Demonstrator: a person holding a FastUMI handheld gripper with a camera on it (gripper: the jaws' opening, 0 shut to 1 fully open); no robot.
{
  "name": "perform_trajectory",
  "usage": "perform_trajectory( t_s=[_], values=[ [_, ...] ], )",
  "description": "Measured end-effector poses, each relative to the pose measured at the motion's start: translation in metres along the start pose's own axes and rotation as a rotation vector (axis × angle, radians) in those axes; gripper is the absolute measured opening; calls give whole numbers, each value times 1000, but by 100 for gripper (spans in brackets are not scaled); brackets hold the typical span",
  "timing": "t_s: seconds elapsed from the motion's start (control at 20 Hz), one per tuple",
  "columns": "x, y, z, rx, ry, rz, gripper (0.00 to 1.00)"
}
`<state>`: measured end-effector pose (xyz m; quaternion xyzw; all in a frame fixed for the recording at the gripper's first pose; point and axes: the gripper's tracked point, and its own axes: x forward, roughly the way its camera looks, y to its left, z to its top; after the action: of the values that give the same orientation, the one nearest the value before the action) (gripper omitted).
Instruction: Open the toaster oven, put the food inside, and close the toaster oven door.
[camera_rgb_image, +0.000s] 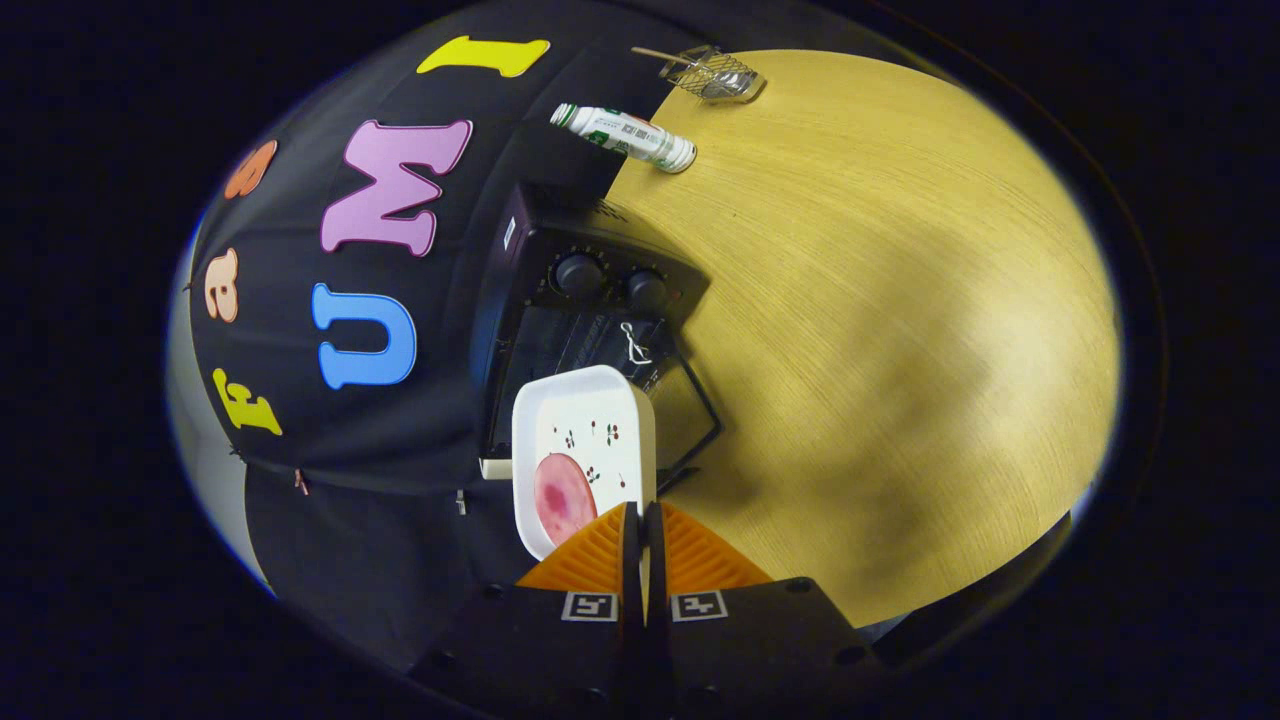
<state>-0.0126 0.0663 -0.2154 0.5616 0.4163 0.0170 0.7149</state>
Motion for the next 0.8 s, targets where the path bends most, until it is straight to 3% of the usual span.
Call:
perform_trajectory(
  t_s=[0.45, 0.8],
  values=[
    [96, 13, 5, 79, -63, -50, 5],
    [147, 63, 16, 105, -129, 8, 5]
  ],
)
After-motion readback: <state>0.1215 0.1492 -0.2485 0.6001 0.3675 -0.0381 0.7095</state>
